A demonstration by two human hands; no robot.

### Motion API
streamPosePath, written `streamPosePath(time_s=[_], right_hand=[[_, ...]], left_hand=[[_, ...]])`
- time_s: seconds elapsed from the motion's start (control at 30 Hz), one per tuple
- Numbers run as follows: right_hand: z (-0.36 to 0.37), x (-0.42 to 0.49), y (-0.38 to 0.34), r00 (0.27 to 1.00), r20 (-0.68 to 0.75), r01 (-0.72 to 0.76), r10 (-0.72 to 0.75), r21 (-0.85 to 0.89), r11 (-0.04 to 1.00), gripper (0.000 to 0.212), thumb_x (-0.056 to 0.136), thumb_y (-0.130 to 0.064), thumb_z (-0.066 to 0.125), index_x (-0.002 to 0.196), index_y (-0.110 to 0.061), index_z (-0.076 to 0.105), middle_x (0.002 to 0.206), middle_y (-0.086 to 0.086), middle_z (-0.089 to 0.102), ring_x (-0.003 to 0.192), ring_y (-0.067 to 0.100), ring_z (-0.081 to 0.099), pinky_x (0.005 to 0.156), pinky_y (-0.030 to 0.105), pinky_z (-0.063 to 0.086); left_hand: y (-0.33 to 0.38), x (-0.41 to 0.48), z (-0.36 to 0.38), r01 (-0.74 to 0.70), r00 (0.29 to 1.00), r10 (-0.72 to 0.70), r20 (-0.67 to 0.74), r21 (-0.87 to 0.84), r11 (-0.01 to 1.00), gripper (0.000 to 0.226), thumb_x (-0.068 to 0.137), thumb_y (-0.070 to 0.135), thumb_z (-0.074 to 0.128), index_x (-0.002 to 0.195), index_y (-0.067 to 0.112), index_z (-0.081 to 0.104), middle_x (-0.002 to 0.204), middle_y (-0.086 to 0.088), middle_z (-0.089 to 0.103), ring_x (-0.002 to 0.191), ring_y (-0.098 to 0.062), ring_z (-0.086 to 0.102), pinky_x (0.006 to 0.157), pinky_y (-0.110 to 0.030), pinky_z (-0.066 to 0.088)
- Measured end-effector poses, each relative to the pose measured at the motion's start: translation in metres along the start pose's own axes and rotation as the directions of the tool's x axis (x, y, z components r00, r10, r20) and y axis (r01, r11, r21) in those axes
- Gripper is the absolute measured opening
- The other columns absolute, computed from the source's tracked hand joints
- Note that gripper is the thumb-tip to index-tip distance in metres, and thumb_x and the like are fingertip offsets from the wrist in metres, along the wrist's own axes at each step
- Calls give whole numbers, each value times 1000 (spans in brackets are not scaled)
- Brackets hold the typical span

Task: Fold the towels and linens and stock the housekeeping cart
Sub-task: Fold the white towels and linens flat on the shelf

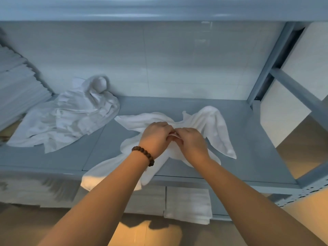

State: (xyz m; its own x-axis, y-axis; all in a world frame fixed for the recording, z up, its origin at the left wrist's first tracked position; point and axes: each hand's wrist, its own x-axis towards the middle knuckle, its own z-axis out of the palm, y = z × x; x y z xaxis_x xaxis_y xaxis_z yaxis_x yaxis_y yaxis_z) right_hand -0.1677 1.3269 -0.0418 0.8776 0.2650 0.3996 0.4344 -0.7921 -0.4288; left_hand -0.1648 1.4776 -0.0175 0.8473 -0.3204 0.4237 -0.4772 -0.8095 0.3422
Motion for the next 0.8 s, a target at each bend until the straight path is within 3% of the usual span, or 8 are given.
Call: streamPosePath(time_s=[0.07, 0.27, 0.4, 0.5, 0.6, 0.67, 0.8], right_hand=[[-1, 5, 1, 998, 35, -60, 60, -2, 998, 27, 94, -30, 58, 104, -8, 71, 94, 12, 70, 93, 32, 60, 81, 41, 44], [-12, 5, 17, 990, -107, -83, 88, 53, 995, 14, 86, -11, 67, 97, -6, 74, 94, 13, 73, 88, 35, 66, 80, 40, 50], [-5, 5, 19, 991, -51, -118, 120, 51, 992, 24, 85, -21, 71, 105, -9, 72, 101, 8, 72, 96, 30, 65, 84, 38, 49], [6, 10, -4, 1000, 0, -24, 25, 94, 995, 40, 81, -27, 75, 116, -10, 67, 111, 8, 70, 105, 30, 61, 91, 36, 45], [6, 15, -21, 989, -113, 111, -96, 137, 984, 24, 80, -18, 74, 101, -6, 74, 94, 10, 73, 88, 31, 67, 81, 36, 51], [-1, 17, -20, 981, -178, 105, -73, 172, 979, 15, 82, -11, 72, 94, -5, 75, 89, 11, 73, 84, 31, 68, 78, 39, 54], [-14, 13, -3, 981, -191, 2, 36, 194, 981, 14, 86, -9, 67, 98, -5, 74, 97, 10, 73, 92, 29, 68, 87, 36, 51]], left_hand=[[-8, -5, -6, -10, 1000, 10, -15, 0, 1000, 10, 88, 15, 66, 88, 5, 70, 83, -10, 66, 79, -30, 59, 69, -29, 36], [-45, -36, -18, 68, 996, -68, -56, 8, 998, 8, 81, -1, 67, 89, 0, 71, 84, -14, 67, 80, -36, 62, 69, -40, 50], [-52, -37, -28, 80, 988, -81, -131, -15, 997, 5, 80, 1, 73, 84, -2, 71, 79, -14, 68, 75, -34, 64, 67, -34, 49], [-40, -24, -30, 6, 990, -11, -139, -41, 999, 8, 80, 4, 74, 86, -1, 72, 81, -14, 69, 77, -34, 64, 69, -34, 49], [-32, -13, -28, -45, 990, 34, -136, -80, 996, 9, 83, 9, 72, 85, 1, 72, 80, -11, 68, 78, -30, 62, 68, -34, 48], [-38, -13, -25, -5, 990, -11, -141, -115, 993, 7, 84, 8, 71, 88, 2, 71, 84, -9, 68, 82, -28, 62, 71, -35, 49], [-54, -22, -18, 149, 975, -178, -134, -204, 968, 8, 87, 15, 70, 90, 8, 72, 90, -1, 69, 85, -17, 62, 77, -26, 47]])
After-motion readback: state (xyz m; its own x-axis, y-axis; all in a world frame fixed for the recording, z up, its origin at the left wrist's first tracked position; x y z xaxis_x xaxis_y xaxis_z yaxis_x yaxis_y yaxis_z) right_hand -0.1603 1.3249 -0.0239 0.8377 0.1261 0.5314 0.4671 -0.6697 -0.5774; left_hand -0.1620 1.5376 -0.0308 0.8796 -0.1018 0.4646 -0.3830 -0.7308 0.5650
